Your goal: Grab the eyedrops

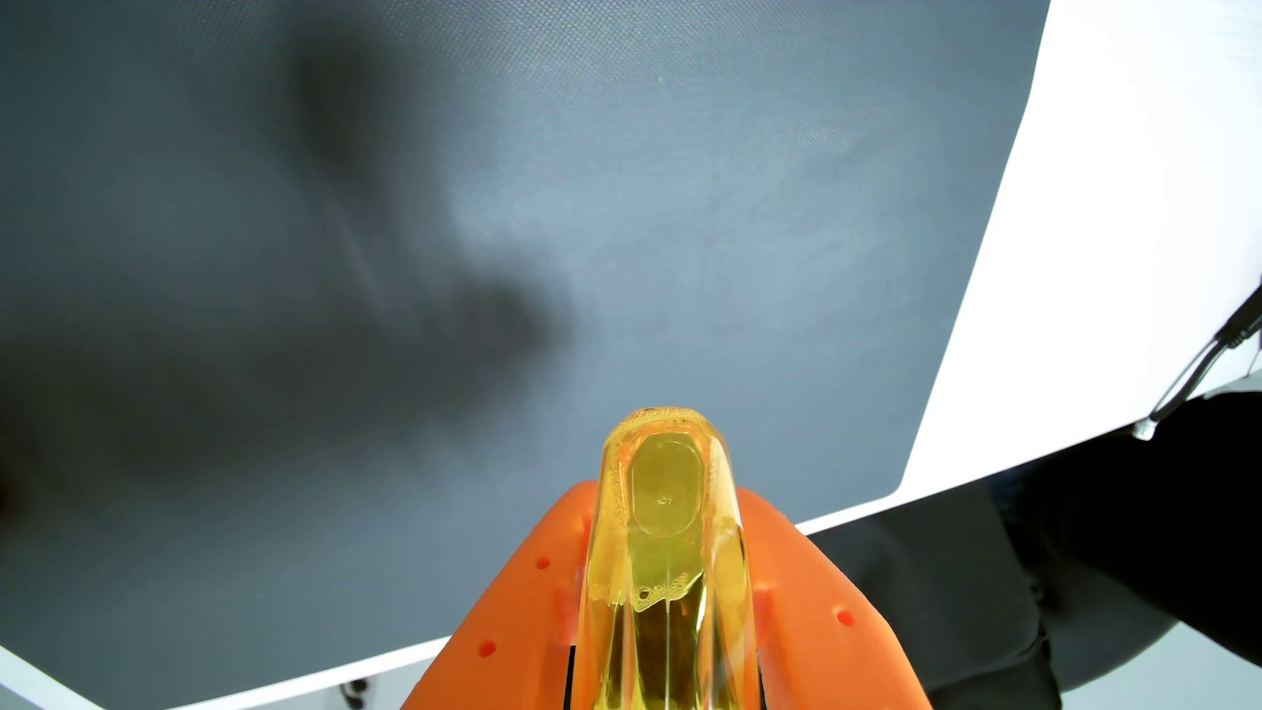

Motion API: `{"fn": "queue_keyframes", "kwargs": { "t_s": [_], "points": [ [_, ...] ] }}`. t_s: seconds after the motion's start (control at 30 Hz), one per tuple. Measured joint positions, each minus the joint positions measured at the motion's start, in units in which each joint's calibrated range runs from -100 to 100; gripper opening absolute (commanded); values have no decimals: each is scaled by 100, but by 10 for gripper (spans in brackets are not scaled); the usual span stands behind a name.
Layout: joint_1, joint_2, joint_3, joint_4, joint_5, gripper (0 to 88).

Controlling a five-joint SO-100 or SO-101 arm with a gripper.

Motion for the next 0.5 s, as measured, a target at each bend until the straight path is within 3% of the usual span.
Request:
{"fn": "queue_keyframes", "kwargs": {
  "t_s": [0.5],
  "points": [
    [0, 0, 126, 0, 68, 7]
  ]
}}
